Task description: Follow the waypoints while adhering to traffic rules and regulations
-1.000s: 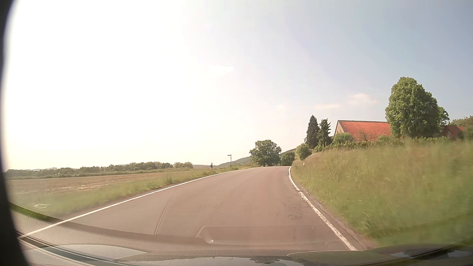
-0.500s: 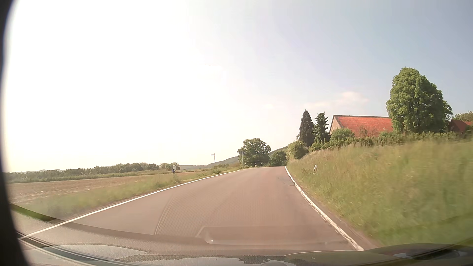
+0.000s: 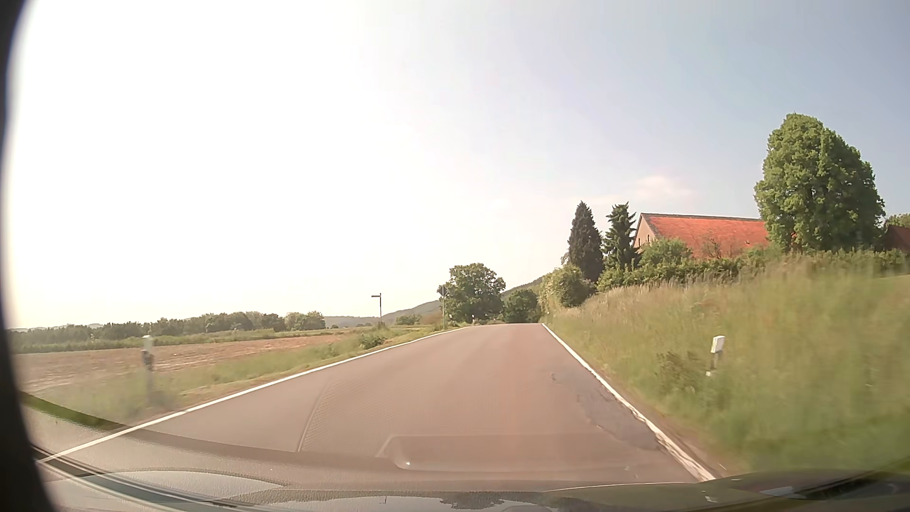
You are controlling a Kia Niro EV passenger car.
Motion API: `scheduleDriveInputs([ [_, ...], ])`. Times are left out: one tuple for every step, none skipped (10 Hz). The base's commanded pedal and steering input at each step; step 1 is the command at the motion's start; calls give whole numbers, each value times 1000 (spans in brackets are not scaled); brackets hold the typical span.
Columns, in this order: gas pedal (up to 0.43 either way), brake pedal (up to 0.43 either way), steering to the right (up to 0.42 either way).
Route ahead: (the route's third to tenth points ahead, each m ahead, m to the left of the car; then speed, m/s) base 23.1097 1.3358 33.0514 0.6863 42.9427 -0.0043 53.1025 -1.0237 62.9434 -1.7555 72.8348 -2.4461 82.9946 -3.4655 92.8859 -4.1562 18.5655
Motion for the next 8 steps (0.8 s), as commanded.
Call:
scheduleDriveInputs([
  [311,0,19],
  [311,0,19],
  [311,0,18],
  [311,0,16],
  [311,0,16],
  [311,0,15],
  [311,0,12],
  [311,0,8],
])
